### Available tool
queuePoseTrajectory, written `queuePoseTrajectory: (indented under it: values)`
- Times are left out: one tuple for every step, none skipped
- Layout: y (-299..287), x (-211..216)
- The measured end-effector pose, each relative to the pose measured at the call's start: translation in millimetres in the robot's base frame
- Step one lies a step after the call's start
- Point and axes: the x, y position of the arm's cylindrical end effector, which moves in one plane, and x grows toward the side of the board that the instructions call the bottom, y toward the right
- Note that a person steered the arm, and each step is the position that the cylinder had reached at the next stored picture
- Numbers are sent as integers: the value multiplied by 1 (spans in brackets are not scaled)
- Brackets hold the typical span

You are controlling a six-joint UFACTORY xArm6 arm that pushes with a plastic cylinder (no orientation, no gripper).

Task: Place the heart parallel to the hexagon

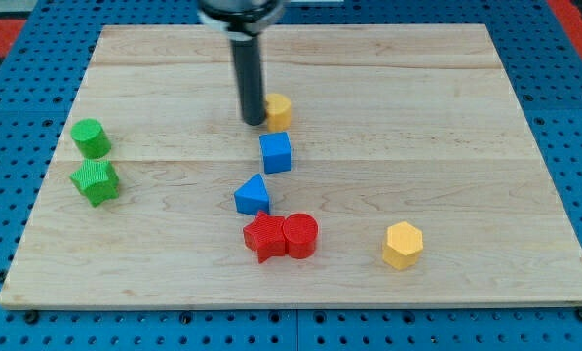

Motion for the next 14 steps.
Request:
queuePoseTrajectory:
  values:
    - [2, 0]
    - [-12, -4]
    - [-36, -9]
    - [-67, -22]
    - [-3, -25]
    - [51, 4]
    - [101, 58]
    - [84, 64]
    - [47, 43]
    - [41, 23]
    - [108, 19]
    - [116, 6]
    - [171, 41]
    - [228, 106]
